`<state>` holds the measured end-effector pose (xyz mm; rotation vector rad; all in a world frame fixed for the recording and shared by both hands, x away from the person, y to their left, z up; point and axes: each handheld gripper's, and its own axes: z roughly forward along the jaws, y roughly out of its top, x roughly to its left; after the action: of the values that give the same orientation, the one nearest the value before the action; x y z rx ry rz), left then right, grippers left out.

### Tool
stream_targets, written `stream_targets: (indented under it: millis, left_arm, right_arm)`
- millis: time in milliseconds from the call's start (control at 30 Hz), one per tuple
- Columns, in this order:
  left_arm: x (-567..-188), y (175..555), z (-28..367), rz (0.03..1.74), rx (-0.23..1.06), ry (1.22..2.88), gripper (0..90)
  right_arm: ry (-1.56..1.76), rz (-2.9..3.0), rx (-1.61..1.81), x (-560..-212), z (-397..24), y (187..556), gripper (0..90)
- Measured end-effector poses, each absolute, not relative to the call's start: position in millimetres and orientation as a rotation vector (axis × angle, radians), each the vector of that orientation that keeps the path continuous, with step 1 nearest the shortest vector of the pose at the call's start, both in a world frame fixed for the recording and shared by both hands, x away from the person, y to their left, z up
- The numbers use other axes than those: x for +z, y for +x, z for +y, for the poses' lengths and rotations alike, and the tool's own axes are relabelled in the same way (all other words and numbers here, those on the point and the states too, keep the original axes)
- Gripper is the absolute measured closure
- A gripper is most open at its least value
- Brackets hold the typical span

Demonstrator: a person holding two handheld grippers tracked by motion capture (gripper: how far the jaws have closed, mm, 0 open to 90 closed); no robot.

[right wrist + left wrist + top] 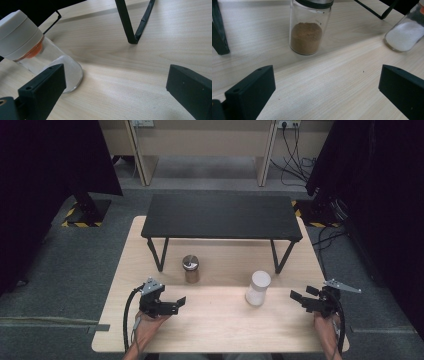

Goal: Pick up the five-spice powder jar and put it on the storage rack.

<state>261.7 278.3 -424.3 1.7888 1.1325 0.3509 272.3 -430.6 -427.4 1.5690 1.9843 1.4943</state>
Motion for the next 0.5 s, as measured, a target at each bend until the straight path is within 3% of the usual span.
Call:
stream_targets:
  millis: [500]
  left_arm:
    - [-424.4,261.4,277.0,1.129,0.352,1.794,0.0]
  right_arm:
    - [1.565,1.988,1.488,-426.7,-430.1,272.1,2.8]
